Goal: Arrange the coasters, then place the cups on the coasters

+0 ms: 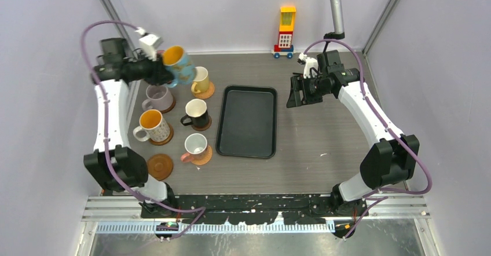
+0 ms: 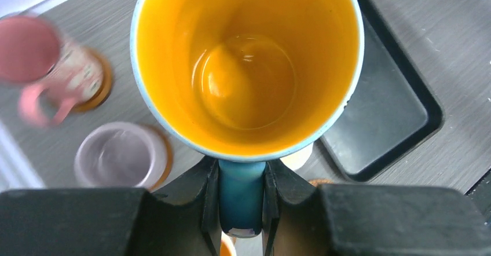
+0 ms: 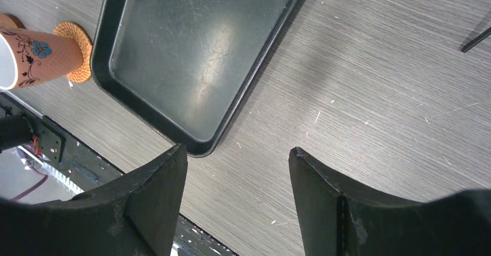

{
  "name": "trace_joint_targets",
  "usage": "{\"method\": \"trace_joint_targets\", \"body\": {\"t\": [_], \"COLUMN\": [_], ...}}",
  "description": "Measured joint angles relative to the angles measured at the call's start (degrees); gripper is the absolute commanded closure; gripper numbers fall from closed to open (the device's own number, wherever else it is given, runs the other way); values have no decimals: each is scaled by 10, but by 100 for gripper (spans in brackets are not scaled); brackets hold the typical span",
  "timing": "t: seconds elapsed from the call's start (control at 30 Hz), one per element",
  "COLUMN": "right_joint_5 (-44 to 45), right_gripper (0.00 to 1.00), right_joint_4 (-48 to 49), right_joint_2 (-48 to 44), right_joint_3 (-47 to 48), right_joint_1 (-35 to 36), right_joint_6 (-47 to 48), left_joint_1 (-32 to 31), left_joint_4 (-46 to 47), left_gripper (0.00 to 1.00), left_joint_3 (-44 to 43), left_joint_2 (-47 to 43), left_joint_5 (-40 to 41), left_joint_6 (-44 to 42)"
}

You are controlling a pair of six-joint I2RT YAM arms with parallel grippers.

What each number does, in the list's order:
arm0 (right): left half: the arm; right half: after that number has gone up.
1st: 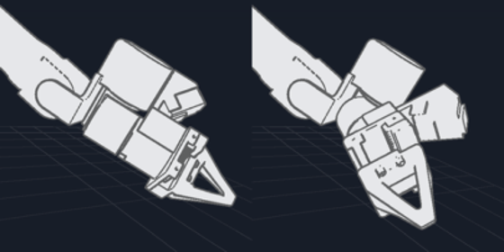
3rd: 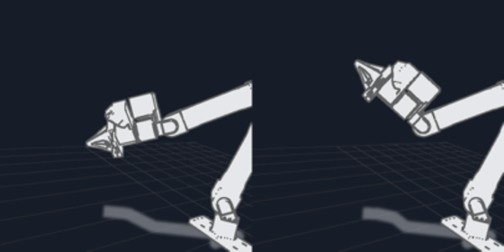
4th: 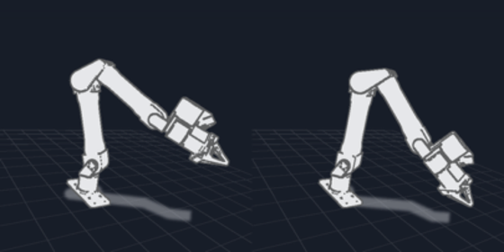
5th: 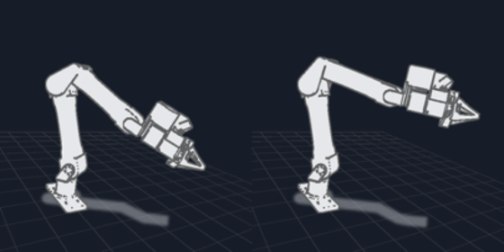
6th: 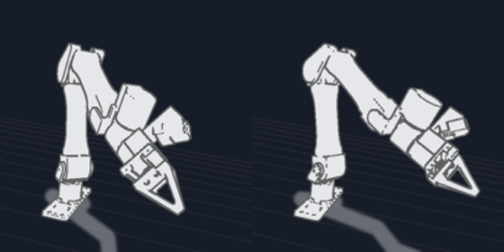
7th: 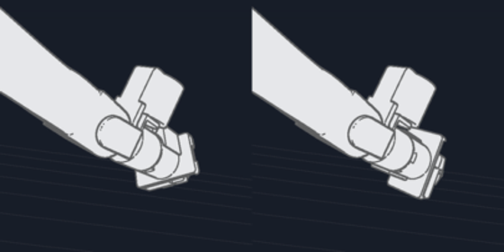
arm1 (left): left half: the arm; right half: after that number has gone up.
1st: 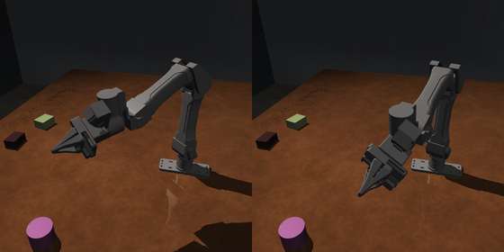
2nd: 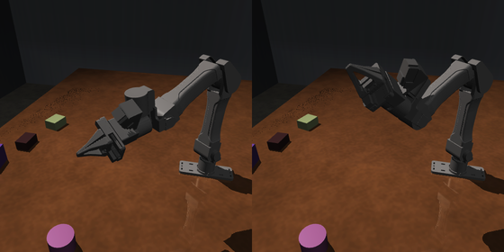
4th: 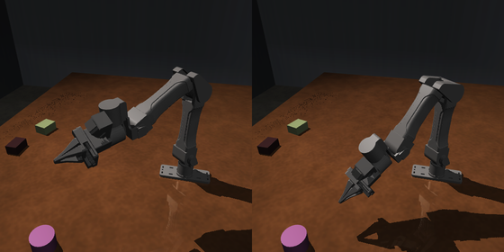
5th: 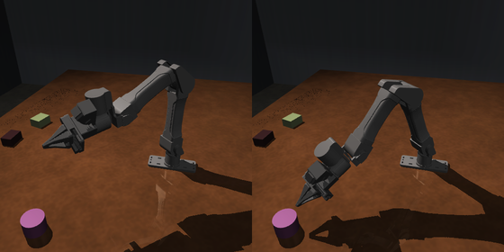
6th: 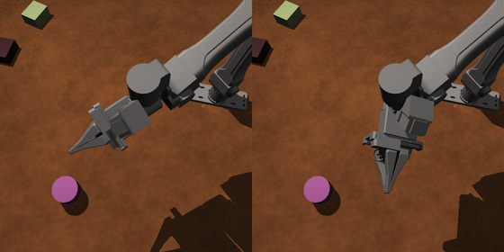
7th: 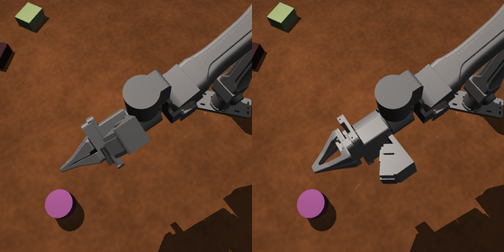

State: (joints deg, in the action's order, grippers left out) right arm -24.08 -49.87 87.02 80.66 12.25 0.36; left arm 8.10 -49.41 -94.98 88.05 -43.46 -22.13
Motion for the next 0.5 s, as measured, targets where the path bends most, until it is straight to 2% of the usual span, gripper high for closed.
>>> {"method": "trace_joint_targets", "body": {"t": [0.07, 0.23, 0.4, 0.5], "right_joint_5": [-3, -6, -6, -5], "right_gripper": [30, 30, 30, 30], "right_joint_4": [-2, -5, -10, -12], "right_joint_2": [1, 12, 28, 30], "right_joint_3": [0, 0, 1, 1], "right_joint_1": [0, 1, 5, 8], "right_joint_6": [3, 9, 14, 18], "left_joint_1": [79, 195, 313, 369], "left_joint_4": [-48, -158, -318, -363], "left_gripper": [100, 100, 100, 100], "left_joint_3": [1, 1, -5, -9], "left_joint_2": [-25, -42, -32, -19], "left_joint_5": [-29, -89, -130, -137], "left_joint_6": [-44, -161, -357, -462]}}
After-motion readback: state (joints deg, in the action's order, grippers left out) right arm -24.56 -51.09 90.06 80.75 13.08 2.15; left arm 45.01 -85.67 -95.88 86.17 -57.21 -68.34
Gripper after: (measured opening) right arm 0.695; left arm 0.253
